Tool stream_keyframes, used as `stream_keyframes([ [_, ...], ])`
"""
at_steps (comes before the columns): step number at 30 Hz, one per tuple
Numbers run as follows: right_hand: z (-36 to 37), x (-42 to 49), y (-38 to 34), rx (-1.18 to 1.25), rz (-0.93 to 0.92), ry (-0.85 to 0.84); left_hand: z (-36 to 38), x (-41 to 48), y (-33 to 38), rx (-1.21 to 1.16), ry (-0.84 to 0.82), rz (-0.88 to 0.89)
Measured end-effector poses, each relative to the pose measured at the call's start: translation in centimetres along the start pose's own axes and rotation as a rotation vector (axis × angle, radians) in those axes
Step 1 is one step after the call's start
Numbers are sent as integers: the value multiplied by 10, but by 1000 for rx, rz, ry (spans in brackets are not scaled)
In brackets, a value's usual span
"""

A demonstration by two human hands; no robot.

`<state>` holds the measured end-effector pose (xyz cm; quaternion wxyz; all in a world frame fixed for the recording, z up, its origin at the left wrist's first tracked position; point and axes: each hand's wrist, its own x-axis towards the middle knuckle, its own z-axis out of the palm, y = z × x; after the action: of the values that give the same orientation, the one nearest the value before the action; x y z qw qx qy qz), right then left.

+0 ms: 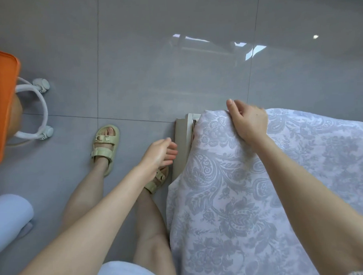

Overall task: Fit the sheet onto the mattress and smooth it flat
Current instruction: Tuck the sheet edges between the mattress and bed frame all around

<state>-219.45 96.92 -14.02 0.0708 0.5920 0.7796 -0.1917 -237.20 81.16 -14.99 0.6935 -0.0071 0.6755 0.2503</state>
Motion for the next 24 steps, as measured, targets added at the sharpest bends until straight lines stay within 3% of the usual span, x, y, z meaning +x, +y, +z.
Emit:
stream_keyframes([
  [2,-9,-10,-4,28,-88,155,-9,-7,-21,-30,22,-34],
  [5,-23,-46,-20,32,-403,321,-18,-14,-47,-55,47,-96],
  [7,-22,-77,-37,31,-647,220,-22,-19,-65,-40,30,-137],
  [11,13,-137,-57,-112,-989,-174,-31,-26,-102,31,-17,-166],
  [17,55,-156,-73,-641,-964,-503,-43,-41,-164,147,-105,-48],
  [21,60,-159,-87,-802,-1000,-628,-34,-47,-203,36,-236,-58],
  [24,72,-163,-92,-870,-960,-676,-24,-49,-215,-157,-254,-167],
])
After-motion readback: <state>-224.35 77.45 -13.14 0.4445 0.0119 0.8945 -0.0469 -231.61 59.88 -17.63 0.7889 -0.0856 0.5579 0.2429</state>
